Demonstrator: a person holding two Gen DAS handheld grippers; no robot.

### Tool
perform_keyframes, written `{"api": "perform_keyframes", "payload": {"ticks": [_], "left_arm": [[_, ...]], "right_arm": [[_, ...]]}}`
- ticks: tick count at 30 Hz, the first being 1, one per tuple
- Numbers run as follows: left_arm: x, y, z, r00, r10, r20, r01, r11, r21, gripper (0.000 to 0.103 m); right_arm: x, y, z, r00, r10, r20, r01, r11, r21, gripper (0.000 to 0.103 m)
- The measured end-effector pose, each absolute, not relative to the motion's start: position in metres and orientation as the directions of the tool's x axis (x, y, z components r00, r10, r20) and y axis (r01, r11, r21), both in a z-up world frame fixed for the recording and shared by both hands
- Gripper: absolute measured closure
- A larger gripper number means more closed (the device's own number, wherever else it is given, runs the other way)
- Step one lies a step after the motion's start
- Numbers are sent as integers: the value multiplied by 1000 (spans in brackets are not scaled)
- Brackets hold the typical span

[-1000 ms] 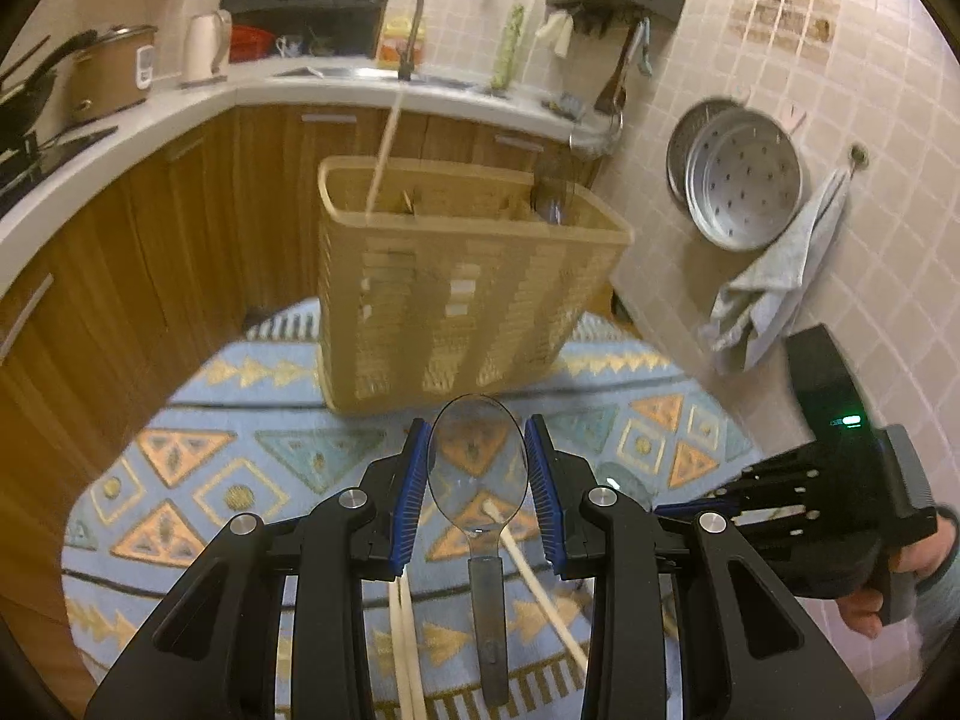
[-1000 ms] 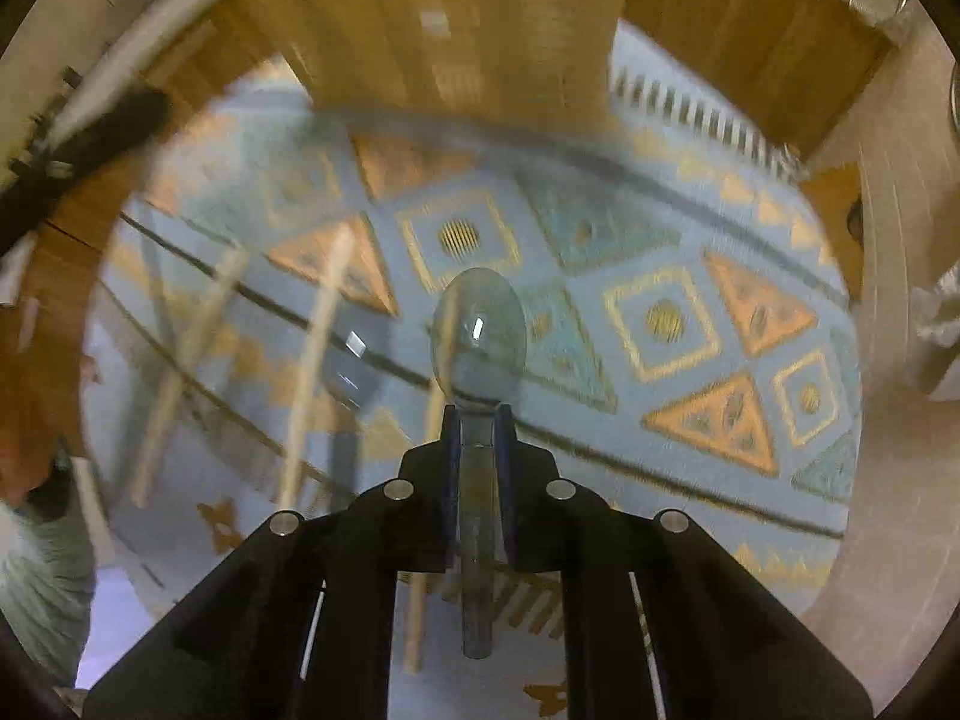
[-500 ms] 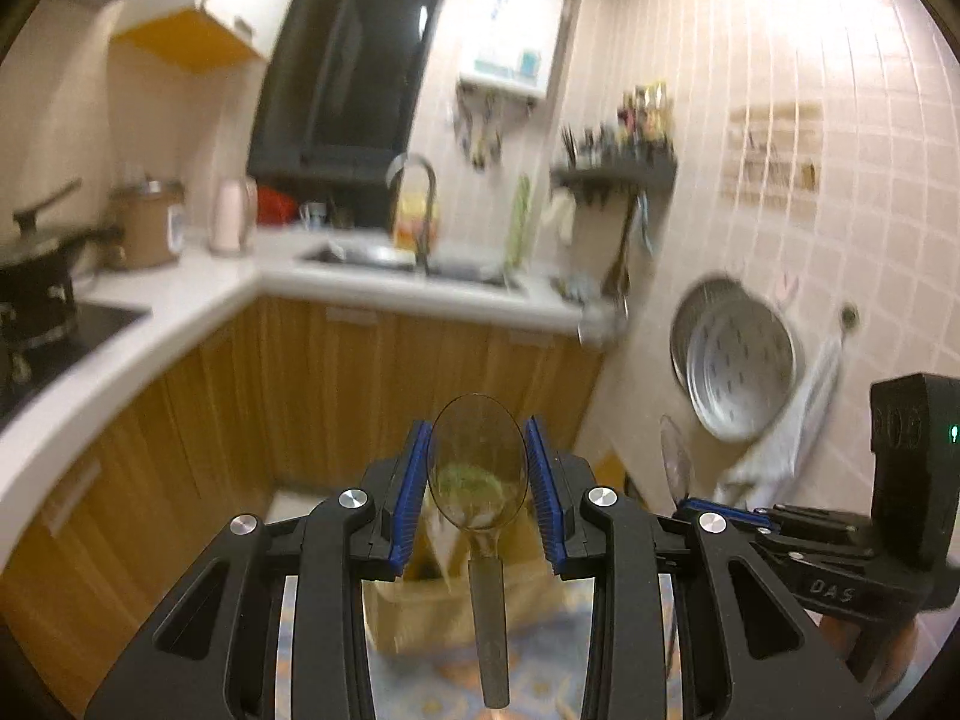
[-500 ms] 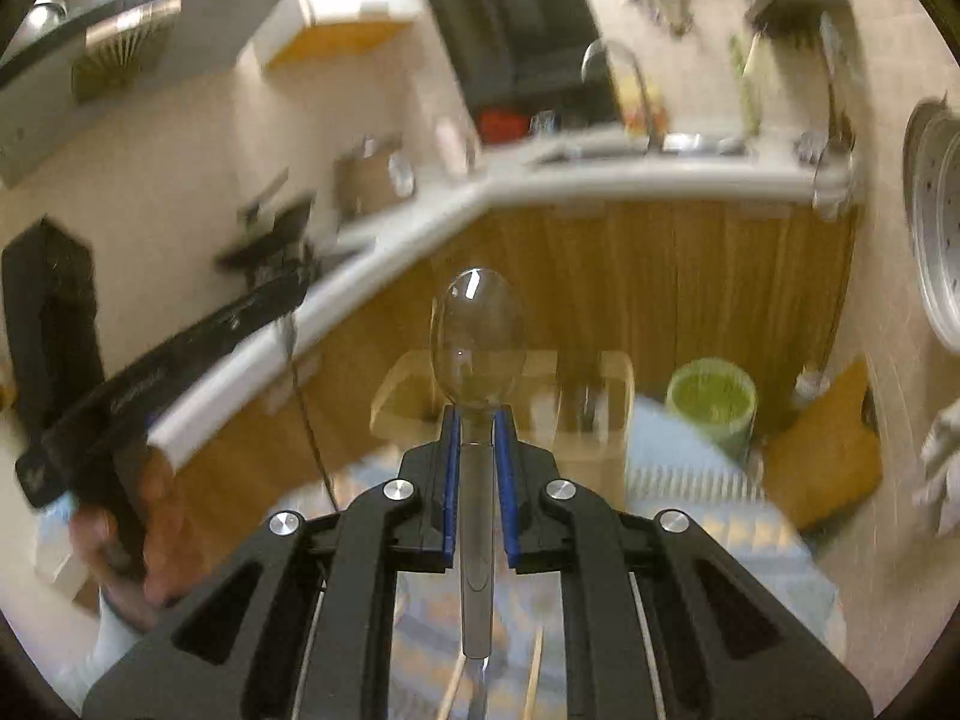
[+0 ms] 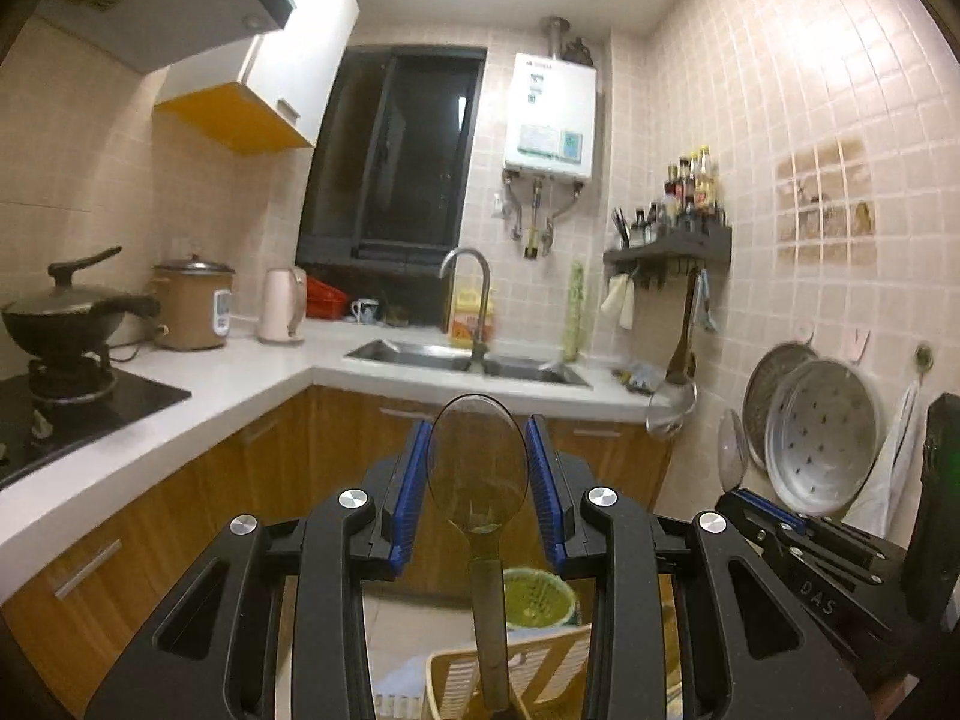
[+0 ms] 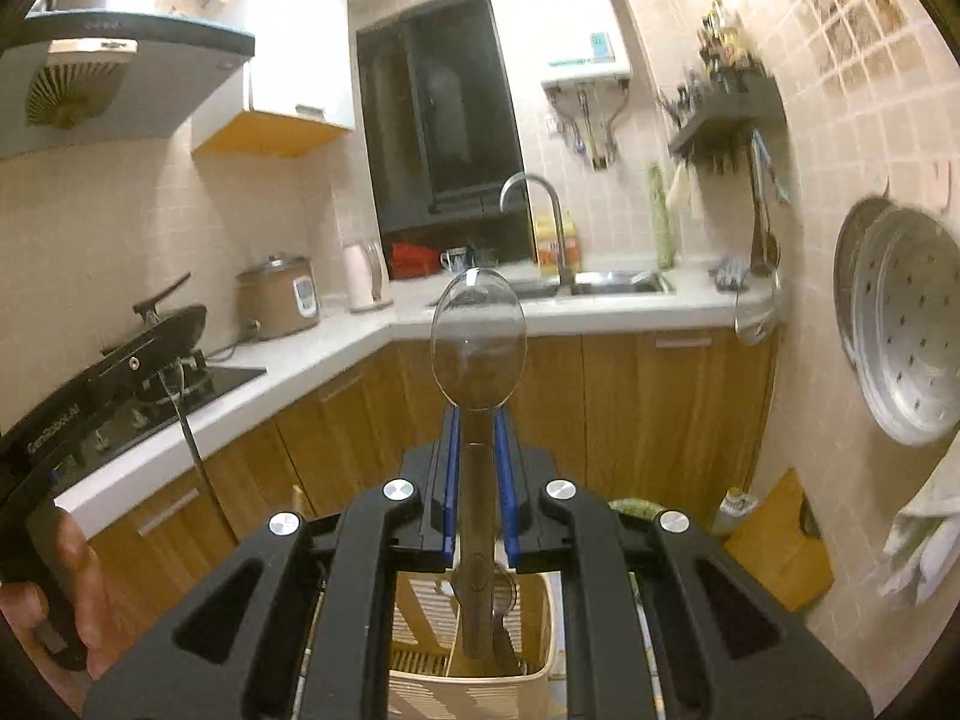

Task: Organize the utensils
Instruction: 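Carry both clear spoons over the holder and open both tools, then move both open tools back toward the utensils on the table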

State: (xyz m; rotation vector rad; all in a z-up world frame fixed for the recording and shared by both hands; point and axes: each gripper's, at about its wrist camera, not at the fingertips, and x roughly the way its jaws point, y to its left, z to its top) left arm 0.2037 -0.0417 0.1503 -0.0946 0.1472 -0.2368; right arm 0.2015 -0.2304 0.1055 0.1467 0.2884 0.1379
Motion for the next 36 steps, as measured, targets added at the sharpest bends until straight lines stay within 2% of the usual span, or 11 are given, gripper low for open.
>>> {"api": "perform_keyframes", "payload": {"ticks": [12,13,14,15,16,20,23,25,27,29,36], "left_arm": [[202,-41,118,962,-223,-159,211,974,-88,69],[199,-40,118,961,-223,-160,213,974,-78,64],[197,-39,118,961,-227,-160,218,973,-73,51],[191,-36,119,962,-225,-154,217,974,-70,47],[187,-34,120,963,-224,-151,216,974,-67,47],[170,-22,126,951,-256,-175,244,966,-86,44],[152,-9,135,939,-277,-205,258,960,-113,33],[139,3,141,921,-295,-253,267,953,-141,31],[133,10,142,897,-309,-315,272,950,-155,30],[127,17,136,850,-327,-413,278,944,-175,30],[122,20,70,643,-347,-683,294,935,-198,29]], "right_arm": [[189,-232,69,945,162,-285,-130,983,128,90],[185,-233,68,938,176,-298,-144,981,128,86],[181,-234,68,933,185,-308,-153,980,125,66],[174,-235,68,930,190,-313,-160,980,118,35],[165,-238,69,937,184,-297,-158,981,111,27],[134,-240,78,928,188,-322,-181,982,53,26],[110,-238,88,918,169,-360,-184,983,-7,26],[98,-234,93,903,156,-401,-191,980,-49,20],[84,-231,96,884,133,-448,-187,979,-79,8],[75,-230,95,861,140,-489,-201,977,-75,8],[78,-227,58,632,141,-762,-225,974,-7,8]]}}
